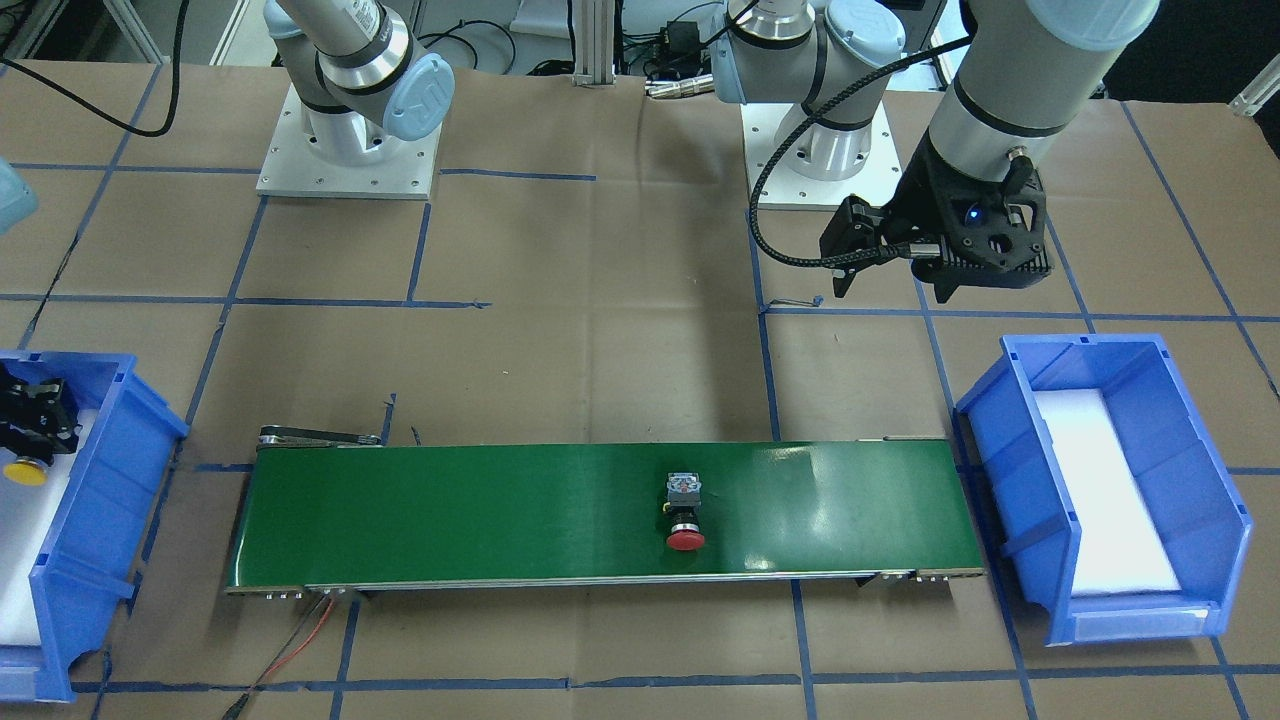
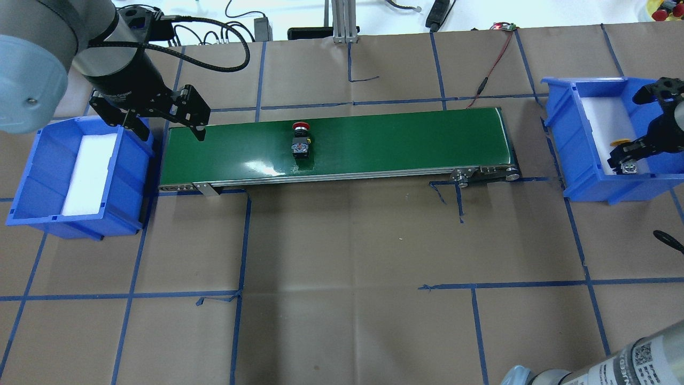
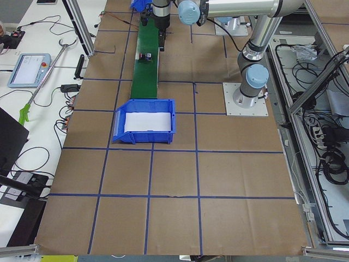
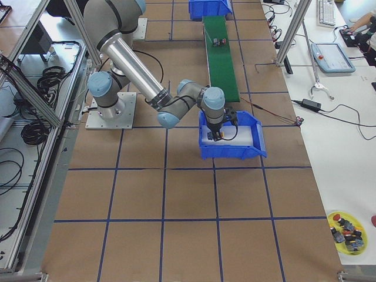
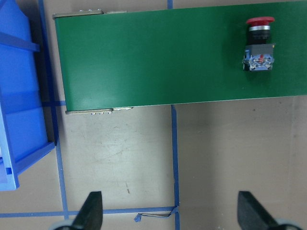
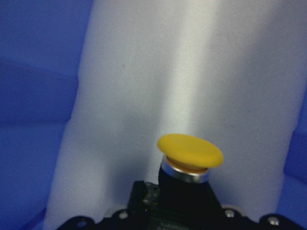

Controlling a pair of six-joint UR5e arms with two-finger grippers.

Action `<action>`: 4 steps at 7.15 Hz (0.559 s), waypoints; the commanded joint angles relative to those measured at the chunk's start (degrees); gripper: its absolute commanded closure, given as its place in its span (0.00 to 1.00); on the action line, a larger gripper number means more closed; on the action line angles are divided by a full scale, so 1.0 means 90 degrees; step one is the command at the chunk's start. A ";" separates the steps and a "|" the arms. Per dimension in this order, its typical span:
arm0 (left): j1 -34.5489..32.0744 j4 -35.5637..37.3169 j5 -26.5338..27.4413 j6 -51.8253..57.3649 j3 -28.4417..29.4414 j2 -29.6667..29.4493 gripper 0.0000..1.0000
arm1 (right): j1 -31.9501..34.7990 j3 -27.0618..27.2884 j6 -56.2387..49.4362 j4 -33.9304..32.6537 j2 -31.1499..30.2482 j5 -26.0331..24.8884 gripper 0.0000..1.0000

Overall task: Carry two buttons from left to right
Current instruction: 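Lower the yellow button into the right blue bin and release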

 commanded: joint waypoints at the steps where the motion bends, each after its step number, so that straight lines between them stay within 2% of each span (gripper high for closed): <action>1: -0.0002 0.0000 0.0000 -0.0016 0.0000 0.0000 0.00 | -0.0008 0.0056 0.0010 -0.0020 0.0117 -0.0008 0.94; 3: -0.0002 0.0000 0.0000 -0.0035 0.0000 0.0000 0.00 | 0.0002 0.0144 0.0039 -0.0020 0.0087 -0.0095 0.91; 4: -0.0002 0.0010 0.0000 -0.0035 0.0000 0.0000 0.00 | 0.0002 0.0115 0.0020 -0.0020 0.0077 -0.0008 0.51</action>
